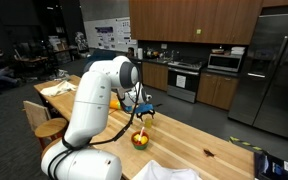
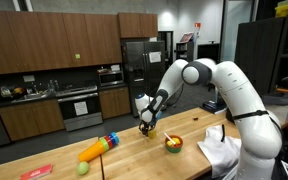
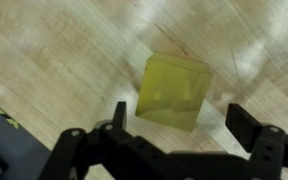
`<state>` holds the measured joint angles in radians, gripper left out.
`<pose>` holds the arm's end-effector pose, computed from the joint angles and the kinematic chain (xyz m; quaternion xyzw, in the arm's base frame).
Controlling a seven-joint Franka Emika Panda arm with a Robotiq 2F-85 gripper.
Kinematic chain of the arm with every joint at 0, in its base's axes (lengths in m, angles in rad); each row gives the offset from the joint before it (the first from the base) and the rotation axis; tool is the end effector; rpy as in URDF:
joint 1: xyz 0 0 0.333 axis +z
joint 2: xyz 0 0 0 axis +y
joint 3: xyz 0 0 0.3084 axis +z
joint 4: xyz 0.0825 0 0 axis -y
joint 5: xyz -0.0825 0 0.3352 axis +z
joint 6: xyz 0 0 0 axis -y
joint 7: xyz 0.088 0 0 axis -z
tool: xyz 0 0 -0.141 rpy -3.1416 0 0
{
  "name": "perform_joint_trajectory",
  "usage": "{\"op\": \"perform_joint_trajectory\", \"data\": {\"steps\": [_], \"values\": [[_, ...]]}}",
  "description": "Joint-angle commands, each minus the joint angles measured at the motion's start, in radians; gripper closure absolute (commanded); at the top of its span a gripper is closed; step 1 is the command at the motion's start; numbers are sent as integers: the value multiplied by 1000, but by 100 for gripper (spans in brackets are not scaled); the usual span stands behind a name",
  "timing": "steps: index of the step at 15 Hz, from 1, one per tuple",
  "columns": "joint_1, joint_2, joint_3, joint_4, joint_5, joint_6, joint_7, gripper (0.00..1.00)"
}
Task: Move the yellow block on the table to the left.
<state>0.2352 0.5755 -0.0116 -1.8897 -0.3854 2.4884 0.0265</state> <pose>0.5896 0.1283 0.1989 0.9612 0.2475 0.0261 0.1189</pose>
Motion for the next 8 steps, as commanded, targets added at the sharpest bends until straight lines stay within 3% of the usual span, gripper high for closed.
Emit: {"op": "perform_joint_trajectory", "data": {"steps": [1,4,8], "values": [[24,4,-16,-2,-86,37,-12,0],[-15,4,37,-17,-73,97,-130,0],[-141,3,201,-26,110,125,-411,0]]}}
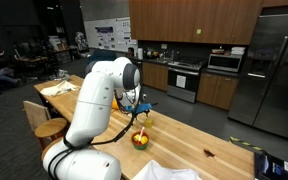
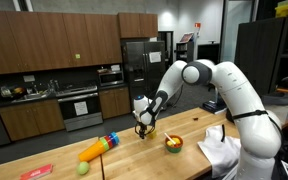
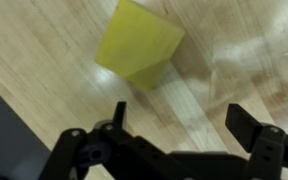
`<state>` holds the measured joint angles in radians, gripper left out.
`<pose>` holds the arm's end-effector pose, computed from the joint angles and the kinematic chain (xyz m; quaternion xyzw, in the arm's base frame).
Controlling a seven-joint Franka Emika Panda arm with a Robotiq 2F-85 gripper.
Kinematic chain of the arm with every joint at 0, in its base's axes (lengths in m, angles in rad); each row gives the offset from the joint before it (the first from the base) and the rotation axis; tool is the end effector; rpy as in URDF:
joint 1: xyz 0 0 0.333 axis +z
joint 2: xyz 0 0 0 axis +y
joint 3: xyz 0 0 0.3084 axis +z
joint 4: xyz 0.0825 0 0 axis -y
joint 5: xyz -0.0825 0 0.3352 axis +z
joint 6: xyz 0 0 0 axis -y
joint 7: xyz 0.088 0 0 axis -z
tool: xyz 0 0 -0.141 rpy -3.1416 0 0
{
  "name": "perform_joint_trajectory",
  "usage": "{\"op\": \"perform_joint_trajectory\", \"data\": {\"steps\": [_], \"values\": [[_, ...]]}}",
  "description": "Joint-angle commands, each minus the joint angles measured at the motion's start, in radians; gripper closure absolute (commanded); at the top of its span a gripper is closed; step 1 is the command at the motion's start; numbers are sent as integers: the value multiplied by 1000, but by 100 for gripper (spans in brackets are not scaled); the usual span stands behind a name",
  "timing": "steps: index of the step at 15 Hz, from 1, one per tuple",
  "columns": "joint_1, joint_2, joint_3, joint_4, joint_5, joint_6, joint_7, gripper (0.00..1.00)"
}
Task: Move the yellow block on the table to the left.
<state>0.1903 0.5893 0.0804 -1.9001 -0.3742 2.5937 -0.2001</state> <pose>0.5895 0.1620 0.1971 0.9232 0.3711 0.0577 0.0816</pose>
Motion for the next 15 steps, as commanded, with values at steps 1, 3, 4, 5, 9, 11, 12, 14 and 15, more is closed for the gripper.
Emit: {"op": "perform_joint_trajectory", "data": {"steps": [1,3,4,5,9,11,12,14,15], "values": [[-132,-12,155,-16,154,5,-262,0],[-202,-6,238,-3,255,-41,-406,0],[-227,-4,267,4,299,-75,-455,0],[-210,-3,247,27,328,-151,-407,0],[-182,-18,203,79,423,-413,-310,0],[-189,-21,206,97,449,-481,-321,0],[-177,-4,198,85,433,-418,-338,0],[-175,-3,195,89,435,-425,-339,0],[-174,-1,195,88,434,-425,-339,0]]}}
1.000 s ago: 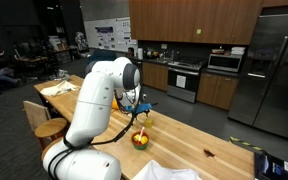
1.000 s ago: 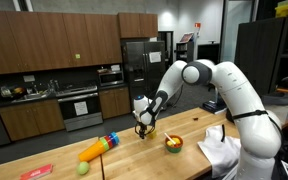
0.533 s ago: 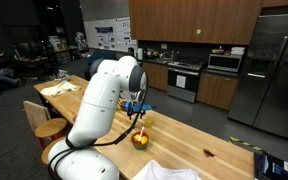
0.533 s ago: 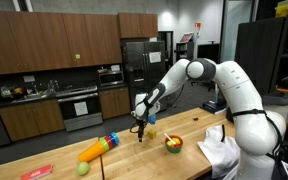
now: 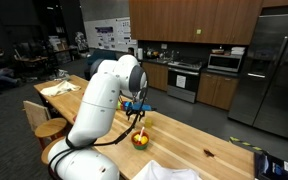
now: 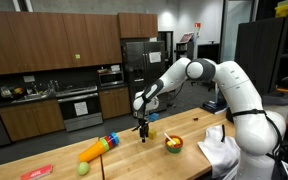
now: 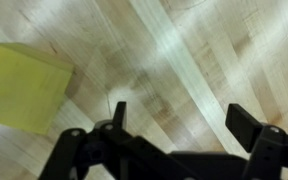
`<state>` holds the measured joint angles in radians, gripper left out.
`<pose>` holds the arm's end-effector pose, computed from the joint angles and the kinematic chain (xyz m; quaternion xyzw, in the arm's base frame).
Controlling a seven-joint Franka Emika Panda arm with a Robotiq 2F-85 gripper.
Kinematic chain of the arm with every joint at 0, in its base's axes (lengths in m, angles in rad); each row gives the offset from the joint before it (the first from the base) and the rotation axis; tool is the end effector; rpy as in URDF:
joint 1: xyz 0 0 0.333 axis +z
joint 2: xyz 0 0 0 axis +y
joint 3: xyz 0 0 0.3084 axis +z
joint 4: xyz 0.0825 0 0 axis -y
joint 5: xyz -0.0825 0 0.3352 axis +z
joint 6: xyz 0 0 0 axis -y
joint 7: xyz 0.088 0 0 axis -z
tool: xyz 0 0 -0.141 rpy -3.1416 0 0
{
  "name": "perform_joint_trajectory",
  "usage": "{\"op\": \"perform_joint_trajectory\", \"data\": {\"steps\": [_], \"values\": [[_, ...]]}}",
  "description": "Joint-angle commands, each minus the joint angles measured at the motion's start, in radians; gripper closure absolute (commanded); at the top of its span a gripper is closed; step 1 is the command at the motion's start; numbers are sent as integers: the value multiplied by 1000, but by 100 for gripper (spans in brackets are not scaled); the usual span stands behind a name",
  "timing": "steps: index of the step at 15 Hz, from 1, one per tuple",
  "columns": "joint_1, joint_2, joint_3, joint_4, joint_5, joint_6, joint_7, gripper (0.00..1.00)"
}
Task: Move the yellow block on the table to the left.
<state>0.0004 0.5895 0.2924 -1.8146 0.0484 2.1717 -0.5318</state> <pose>0.5591 0.1646 0.2072 -0.9183 -0.3683 0.0918 0.1125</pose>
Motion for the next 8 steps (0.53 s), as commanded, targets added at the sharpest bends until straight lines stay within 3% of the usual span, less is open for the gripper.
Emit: {"op": "perform_joint_trajectory", "data": {"steps": [1,8], "values": [[17,0,-18,2,11,-2,-7,0],[26,5,-36,-10,-74,8,-109,0]]}}
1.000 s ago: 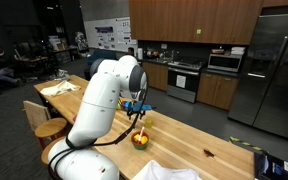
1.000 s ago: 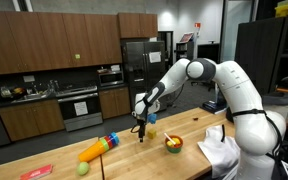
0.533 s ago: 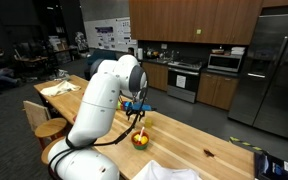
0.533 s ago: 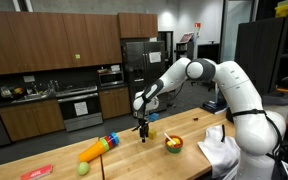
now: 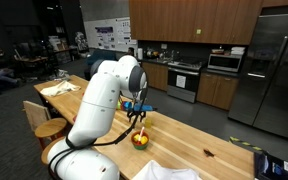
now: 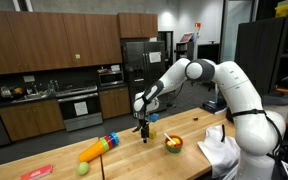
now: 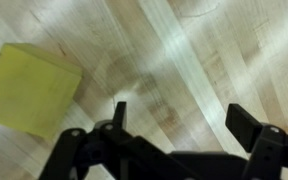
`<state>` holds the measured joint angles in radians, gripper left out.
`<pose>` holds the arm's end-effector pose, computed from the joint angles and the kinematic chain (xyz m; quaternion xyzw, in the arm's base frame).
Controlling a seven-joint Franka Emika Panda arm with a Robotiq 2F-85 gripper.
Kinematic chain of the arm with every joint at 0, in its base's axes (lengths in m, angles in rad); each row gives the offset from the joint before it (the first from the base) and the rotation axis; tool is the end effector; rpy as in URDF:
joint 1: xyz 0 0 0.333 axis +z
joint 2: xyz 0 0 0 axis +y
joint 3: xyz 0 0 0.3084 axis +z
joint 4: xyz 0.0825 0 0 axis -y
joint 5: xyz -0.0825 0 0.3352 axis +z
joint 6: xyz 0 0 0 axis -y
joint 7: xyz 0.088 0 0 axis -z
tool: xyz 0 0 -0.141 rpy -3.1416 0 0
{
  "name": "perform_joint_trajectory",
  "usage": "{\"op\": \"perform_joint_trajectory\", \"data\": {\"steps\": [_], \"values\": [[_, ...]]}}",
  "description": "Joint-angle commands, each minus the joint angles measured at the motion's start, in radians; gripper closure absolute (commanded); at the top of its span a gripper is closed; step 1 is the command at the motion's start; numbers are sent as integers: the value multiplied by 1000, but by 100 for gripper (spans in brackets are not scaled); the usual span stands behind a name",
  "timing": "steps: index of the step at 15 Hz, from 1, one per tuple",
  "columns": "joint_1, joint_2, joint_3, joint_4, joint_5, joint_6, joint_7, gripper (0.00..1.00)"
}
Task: Move the yellow block on the table to the left.
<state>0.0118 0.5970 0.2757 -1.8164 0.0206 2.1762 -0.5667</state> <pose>0.5590 0.1603 0.2008 -0.9100 -0.3910 0.0946 0.1007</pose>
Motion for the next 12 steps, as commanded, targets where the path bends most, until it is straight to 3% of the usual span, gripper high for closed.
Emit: {"op": "perform_joint_trajectory", "data": {"steps": [1,7,12], "values": [[7,3,-12,-5,-54,6,-128,0],[27,16,-24,-22,-135,102,-289,0],[73,23,-63,-31,-237,159,-295,0]]}}
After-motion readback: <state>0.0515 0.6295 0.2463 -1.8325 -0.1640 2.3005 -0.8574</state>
